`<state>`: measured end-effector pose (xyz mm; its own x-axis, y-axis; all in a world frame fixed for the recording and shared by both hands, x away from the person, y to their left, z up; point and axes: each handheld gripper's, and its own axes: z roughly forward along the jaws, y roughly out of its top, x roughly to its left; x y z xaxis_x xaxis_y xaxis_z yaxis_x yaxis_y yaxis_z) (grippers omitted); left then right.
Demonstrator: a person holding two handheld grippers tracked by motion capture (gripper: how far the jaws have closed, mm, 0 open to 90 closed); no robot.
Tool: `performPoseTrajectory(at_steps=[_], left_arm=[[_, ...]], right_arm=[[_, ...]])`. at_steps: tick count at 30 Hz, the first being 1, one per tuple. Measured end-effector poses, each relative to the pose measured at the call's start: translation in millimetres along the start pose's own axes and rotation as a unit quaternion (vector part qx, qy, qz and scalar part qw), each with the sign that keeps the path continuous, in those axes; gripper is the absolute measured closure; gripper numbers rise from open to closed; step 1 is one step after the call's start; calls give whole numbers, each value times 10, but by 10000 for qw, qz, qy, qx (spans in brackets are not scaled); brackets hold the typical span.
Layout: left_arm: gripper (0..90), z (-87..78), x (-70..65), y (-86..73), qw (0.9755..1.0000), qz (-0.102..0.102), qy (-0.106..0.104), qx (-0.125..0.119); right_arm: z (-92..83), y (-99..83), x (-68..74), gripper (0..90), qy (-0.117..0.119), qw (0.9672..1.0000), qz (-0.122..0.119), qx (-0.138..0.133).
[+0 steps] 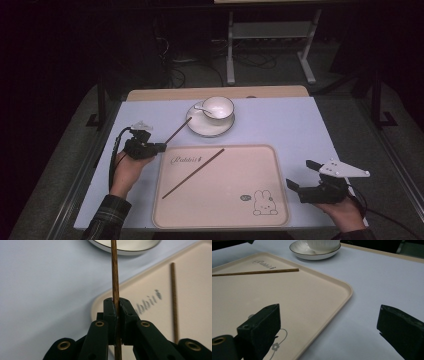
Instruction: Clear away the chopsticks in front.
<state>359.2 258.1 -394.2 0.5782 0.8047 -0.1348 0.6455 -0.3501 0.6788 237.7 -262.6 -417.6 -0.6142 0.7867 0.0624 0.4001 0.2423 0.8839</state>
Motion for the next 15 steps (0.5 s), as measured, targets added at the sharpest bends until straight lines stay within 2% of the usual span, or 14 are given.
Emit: performPoseTrajectory(at_steps=[3, 5, 6, 7, 8, 10, 11, 12, 14, 15], left_arm=[[842, -102, -155, -110, 9998, -29, -175, -102], [842, -113, -203, -136, 9997, 10, -206, -95], [842, -119, -307, -188, 9995, 36, -295, -102], [842, -119, -307, -188, 9995, 36, -295, -102], [842, -116, -361, -210, 9994, 84, -330, -82], [842, -78, -518, -260, 9987, 175, -469, -14], [842, -78, -518, -260, 9987, 175, -469, -14], [842, -28, -614, -283, 9981, 253, -568, 49], [842, 47, -712, -299, 9970, 329, -678, 158], [842, 47, -712, -299, 9970, 329, -678, 158]], right_arm=[[-2, 1, 4, 44, -1, 10000, 2, 3], [-1, 1, 3, 44, -4, 10000, -1, 2], [-1, 1, 3, 45, -5, 10000, -2, 2], [-1, 1, 4, 44, -4, 10000, 3, 2], [-2, 2, 5, 44, -5, 10000, -2, 6], [-1, 4, 7, 44, -4, 10000, -12, 3], [-1, 4, 7, 44, -4, 10000, -12, 3], [0, 4, 10, 44, -1, 10000, -24, 5], [2, 4, 12, 44, 4, 10000, -29, 5], [2, 4, 12, 44, 4, 10000, -29, 5]])
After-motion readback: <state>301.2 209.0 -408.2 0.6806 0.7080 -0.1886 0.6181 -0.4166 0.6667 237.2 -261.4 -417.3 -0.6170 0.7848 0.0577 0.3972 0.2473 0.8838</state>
